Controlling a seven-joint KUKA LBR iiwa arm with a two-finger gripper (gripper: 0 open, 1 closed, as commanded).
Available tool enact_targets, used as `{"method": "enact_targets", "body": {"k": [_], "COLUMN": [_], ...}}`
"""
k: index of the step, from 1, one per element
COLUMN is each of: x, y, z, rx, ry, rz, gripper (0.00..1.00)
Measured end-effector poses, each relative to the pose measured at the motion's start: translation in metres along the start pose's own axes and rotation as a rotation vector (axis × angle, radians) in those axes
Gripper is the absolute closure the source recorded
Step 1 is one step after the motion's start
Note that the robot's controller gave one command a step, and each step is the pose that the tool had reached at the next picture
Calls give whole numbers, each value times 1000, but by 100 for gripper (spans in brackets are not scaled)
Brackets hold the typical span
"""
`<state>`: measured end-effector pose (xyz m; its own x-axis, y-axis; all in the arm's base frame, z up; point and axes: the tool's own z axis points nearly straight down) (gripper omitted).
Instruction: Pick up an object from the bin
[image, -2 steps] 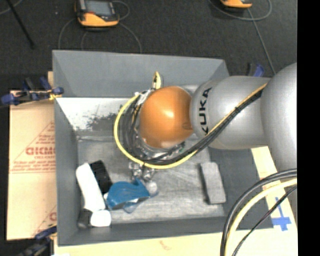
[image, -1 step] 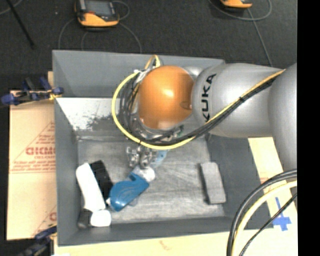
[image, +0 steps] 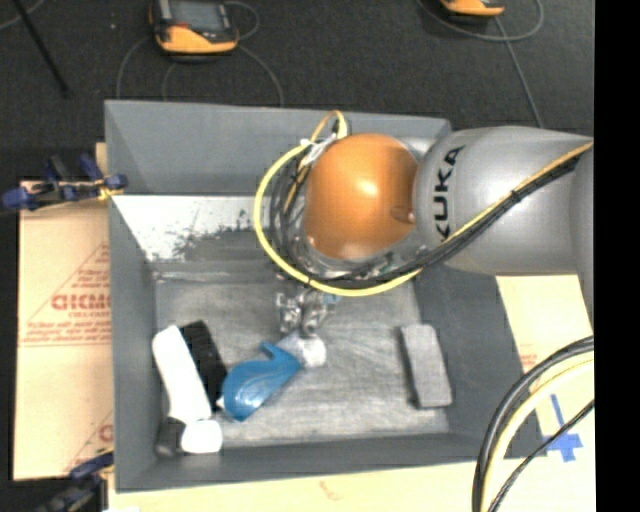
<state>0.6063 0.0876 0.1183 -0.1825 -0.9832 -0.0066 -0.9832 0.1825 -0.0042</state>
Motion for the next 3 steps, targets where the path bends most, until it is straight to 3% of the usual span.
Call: {"method": "enact_targets", "body": {"k": [1, 2, 3], "x": [10, -10, -2], "y": [9, 10, 12], "z": [-10, -14, -51], "rx": [-3, 4, -10], "ry": [7, 1, 6], "rz": [5, -6, -23], "gripper": [100, 100, 100]}}
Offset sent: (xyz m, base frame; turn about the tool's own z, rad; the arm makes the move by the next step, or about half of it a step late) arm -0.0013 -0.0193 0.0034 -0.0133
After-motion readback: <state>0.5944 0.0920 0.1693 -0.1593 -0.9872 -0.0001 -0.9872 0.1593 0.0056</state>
